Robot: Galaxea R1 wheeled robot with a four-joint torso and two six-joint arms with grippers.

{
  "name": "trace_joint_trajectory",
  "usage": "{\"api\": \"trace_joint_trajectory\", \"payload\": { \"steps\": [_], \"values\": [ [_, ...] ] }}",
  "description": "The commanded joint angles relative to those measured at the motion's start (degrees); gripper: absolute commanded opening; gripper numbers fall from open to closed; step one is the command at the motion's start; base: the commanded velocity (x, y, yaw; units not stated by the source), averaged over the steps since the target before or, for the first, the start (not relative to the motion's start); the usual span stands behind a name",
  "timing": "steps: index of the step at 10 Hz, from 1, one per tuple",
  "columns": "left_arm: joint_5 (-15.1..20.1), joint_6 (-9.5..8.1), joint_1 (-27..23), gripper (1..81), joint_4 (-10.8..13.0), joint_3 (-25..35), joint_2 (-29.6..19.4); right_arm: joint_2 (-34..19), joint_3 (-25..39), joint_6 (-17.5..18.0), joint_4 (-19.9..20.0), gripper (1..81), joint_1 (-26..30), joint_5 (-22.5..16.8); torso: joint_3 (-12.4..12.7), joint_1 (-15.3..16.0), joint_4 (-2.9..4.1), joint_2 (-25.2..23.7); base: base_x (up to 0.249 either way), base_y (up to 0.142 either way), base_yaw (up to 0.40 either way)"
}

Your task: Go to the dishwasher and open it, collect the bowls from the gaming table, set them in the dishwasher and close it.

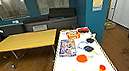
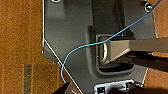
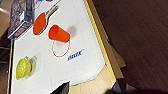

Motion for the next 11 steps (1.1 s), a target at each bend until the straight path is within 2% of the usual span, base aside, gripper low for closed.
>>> {"api": "trace_joint_trajectory", "payload": {
  "steps": [1,3,5,6,8,11],
  "values": [
    [2.9,-0.29,-1.0,81.1,-0.4,0.1,-0.2,-5.1,-4.9,0.2,7.2,81.1,12.9,-10.8,0.0,0.0,0.0,0.0,0.0,0.0,0.0],
    [2.9,-0.29,-1.0,81.1,-0.5,0.0,-0.2,-3.9,-9.8,1.5,8.7,81.1,18.1,-15.7,0.1,0.0,0.0,0.0,0.0,0.0,0.0],
    [2.9,-0.29,-1.1,81.1,-1.6,0.1,-0.1,-1.3,-14.1,3.0,8.7,81.1,21.7,-17.9,0.0,0.0,0.0,0.0,0.0,0.0,0.0],
    [2.9,-0.29,-1.1,81.1,-1.7,0.1,0.2,0.2,-15.8,3.2,8.6,81.1,23.2,-18.5,-1.6,0.0,0.0,0.0,0.0,0.0,0.0],
    [2.9,-0.29,-1.1,81.1,-1.7,-0.1,0.2,3.3,-18.8,3.3,8.7,81.1,26.9,-21.7,-3.0,0.0,0.0,0.0,0.0,0.0,0.0],
    [3.0,-0.29,-1.1,81.1,-2.5,0.0,0.2,6.1,-20.7,3.8,8.5,81.1,31.3,-24.3,-7.9,0.0,0.0,0.1,0.0,0.0,0.0]
  ]
}}
